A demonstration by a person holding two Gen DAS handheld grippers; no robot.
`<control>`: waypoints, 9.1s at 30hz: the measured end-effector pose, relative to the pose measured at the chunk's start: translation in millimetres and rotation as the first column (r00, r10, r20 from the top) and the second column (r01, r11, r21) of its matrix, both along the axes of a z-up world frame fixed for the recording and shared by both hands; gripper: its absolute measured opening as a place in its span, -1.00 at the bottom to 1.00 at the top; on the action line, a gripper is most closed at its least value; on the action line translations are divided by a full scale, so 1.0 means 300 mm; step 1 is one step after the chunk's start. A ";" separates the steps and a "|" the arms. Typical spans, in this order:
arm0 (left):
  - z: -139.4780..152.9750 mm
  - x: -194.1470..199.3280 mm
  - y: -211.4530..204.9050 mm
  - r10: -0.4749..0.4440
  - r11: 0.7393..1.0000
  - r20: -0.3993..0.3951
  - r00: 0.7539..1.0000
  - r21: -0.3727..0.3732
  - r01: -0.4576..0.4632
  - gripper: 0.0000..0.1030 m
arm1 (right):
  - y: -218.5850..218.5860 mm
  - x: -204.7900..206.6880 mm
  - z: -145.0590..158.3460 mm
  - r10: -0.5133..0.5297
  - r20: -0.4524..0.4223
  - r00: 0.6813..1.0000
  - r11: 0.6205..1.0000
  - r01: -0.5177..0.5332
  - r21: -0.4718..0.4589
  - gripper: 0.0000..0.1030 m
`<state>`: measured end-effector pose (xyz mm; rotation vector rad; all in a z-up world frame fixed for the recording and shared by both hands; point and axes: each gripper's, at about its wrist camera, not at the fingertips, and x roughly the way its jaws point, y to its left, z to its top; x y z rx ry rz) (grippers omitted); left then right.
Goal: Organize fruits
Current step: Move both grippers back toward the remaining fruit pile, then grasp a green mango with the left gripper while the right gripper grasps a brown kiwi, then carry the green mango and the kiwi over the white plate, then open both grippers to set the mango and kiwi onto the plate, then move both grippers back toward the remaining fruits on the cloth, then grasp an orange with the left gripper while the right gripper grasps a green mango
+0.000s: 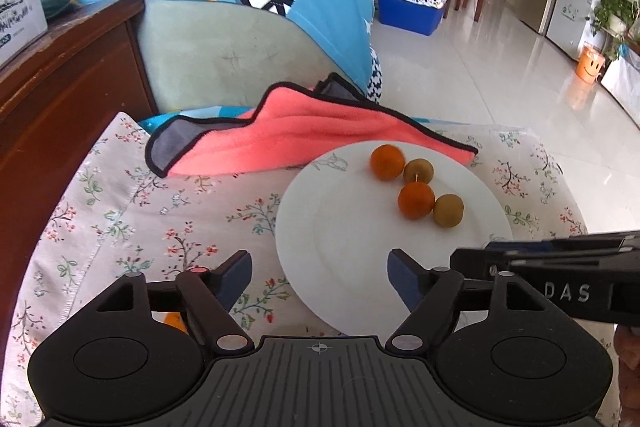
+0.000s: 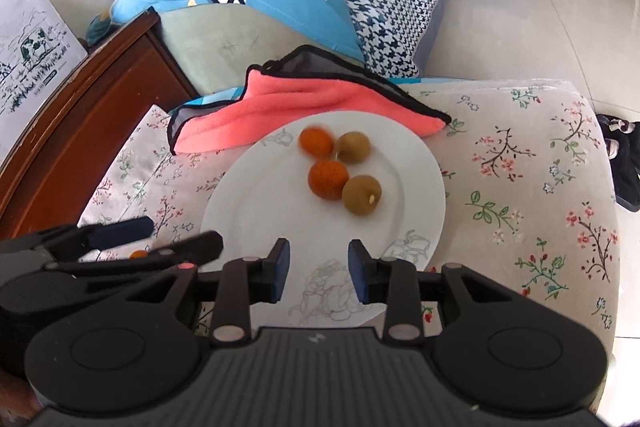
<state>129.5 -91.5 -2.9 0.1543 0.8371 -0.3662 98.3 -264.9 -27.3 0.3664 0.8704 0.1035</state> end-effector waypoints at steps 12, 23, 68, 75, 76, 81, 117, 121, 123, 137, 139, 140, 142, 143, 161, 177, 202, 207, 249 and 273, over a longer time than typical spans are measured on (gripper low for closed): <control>0.037 -0.006 0.117 0.033 0.999 -0.011 0.999 -0.016 -0.033 0.58 | 0.053 -0.022 0.012 0.077 0.007 0.997 0.997 -0.076 -0.011 -0.30; 0.059 -0.028 0.239 0.057 0.998 0.000 0.998 -0.007 -0.057 0.58 | 0.130 -0.044 0.017 0.180 0.010 0.984 0.984 -0.179 -0.024 -0.30; -0.120 -0.288 0.451 -0.211 0.962 -0.068 0.975 0.160 0.219 0.55 | 0.417 -0.138 -0.059 0.484 -0.102 0.869 0.867 -0.492 -0.075 -0.25; -0.138 -0.275 0.464 -0.193 0.970 -0.087 0.977 0.135 0.204 0.24 | 0.426 -0.130 -0.062 0.469 -0.095 0.878 0.874 -0.477 -0.092 -0.25; -0.139 -0.272 0.464 -0.194 0.970 -0.090 0.977 0.129 0.204 0.14 | 0.427 -0.131 -0.061 0.469 -0.093 0.879 0.874 -0.476 -0.094 -0.25; -0.142 -0.263 0.469 -0.184 0.976 -0.108 0.977 0.102 0.195 -0.21 | 0.430 -0.132 -0.064 0.470 -0.084 0.879 0.873 -0.477 -0.105 -0.25; 0.062 -0.212 0.391 -0.113 0.993 0.043 0.993 0.022 0.112 -0.33 | 0.324 -0.121 0.069 0.408 0.085 0.909 0.913 -0.404 -0.066 -0.50; 0.090 -0.198 0.362 -0.104 0.995 0.063 0.993 -0.005 0.105 -0.33 | 0.275 -0.103 0.102 0.364 0.113 0.925 0.931 -0.359 -0.063 -0.50; 0.101 -0.189 0.345 -0.098 0.995 0.068 0.993 -0.019 0.100 -0.33 | 0.245 -0.096 0.118 0.337 0.129 0.933 0.941 -0.332 -0.060 -0.50; 0.059 -0.111 0.145 -0.129 0.990 0.020 0.992 -0.059 0.129 -0.33 | 0.090 -0.047 0.088 0.133 0.049 0.990 0.990 -0.131 -0.046 -0.50; 0.039 -0.096 0.124 -0.128 0.990 0.000 0.992 -0.063 0.127 -0.33 | 0.072 -0.045 0.078 0.109 0.031 0.994 0.994 -0.107 -0.034 -0.50; 0.030 -0.090 0.116 -0.126 0.990 -0.006 0.992 -0.061 0.126 -0.33 | 0.065 -0.042 0.072 0.101 0.022 0.995 0.995 -0.100 -0.023 -0.50; 0.007 -0.074 0.092 -0.124 0.991 -0.025 0.992 -0.059 0.122 -0.33 | 0.053 -0.036 0.057 0.085 0.000 0.996 0.996 -0.085 -0.005 -0.50; -0.003 -0.067 0.083 -0.122 0.991 -0.034 0.992 -0.060 0.120 -0.33 | 0.047 -0.032 0.048 0.074 -0.014 0.997 0.997 -0.074 0.002 -0.50; -0.055 0.002 -0.027 -0.060 0.994 -0.088 0.994 -0.096 0.052 -0.23 | -0.016 0.013 -0.001 -0.065 -0.080 0.995 0.995 0.071 0.073 -0.45; -0.012 0.003 0.021 0.026 0.998 -0.039 0.999 -0.048 -0.028 0.40 | -0.014 0.007 0.016 -0.065 -0.053 0.996 0.996 0.068 0.065 -0.45; 0.062 0.010 0.278 0.155 0.988 -0.058 0.986 -0.014 -0.156 0.65 | 0.122 -0.026 0.017 0.170 -0.009 0.985 0.985 -0.170 0.023 -0.42; 0.063 0.010 0.344 0.188 0.982 -0.060 0.980 -0.008 -0.189 0.65 | 0.164 -0.039 0.020 0.237 0.000 0.972 0.971 -0.236 0.020 -0.42; -0.063 -0.254 0.401 -0.246 0.958 -0.060 0.967 0.135 0.252 0.64 | 0.357 -0.066 -0.046 0.462 -0.039 0.886 0.876 -0.462 -0.137 -0.17; -0.152 -0.211 0.400 -0.227 0.966 -0.087 0.970 0.104 0.236 0.17 | 0.379 -0.054 -0.074 0.448 -0.060 0.892 0.875 -0.451 -0.174 -0.18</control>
